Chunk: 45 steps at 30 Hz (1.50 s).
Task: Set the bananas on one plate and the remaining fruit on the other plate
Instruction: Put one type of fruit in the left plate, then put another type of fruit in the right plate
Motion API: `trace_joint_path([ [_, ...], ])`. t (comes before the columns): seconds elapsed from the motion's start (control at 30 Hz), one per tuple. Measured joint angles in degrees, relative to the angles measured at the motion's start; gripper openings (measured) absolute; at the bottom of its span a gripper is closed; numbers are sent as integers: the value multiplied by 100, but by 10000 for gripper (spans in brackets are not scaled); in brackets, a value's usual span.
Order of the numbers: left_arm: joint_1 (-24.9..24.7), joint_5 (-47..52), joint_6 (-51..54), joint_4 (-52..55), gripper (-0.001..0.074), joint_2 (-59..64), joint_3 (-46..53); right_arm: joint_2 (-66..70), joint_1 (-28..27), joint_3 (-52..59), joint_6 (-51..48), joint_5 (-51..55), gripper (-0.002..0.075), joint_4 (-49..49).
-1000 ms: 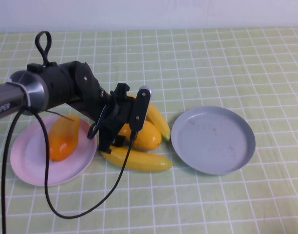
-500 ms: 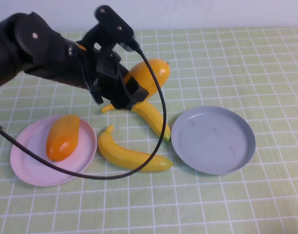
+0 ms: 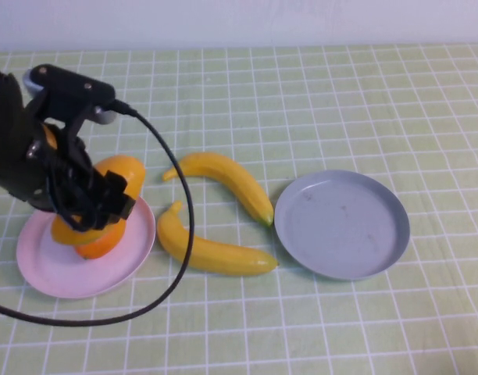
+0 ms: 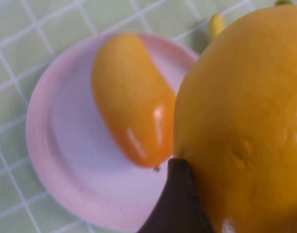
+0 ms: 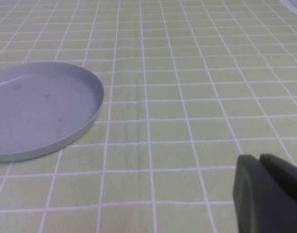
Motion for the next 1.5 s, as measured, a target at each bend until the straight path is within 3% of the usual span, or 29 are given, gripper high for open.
trace_joint_path([
  [0.4, 1440, -328, -613, -170, 479, 601, 346, 0, 0, 0, 0, 0, -17, 0],
  [0.83, 1497, -525, -613, -149, 479, 1291, 354, 0, 0, 0, 0, 0, -17, 0],
  [1.03, 1497, -527, -692, -128, 654, 1291, 354, 0, 0, 0, 0, 0, -17, 0],
  [1.3, 1497, -134, -822, -128, 664, 899, 30, 0, 0, 0, 0, 0, -17, 0],
  [1.33, 1497, -30, -822, -128, 648, 777, -39, 0, 0, 0, 0, 0, -17, 0],
  [1.4, 1487, 116, -800, -128, 540, 506, -97, 0, 0, 0, 0, 0, -17, 0],
  [1.47, 1476, 223, -717, -128, 393, 223, -106, 0, 0, 0, 0, 0, -17, 0],
  [1.5, 1468, 301, -622, -128, 240, -44, -106, 0, 0, 0, 0, 0, -17, 0],
])
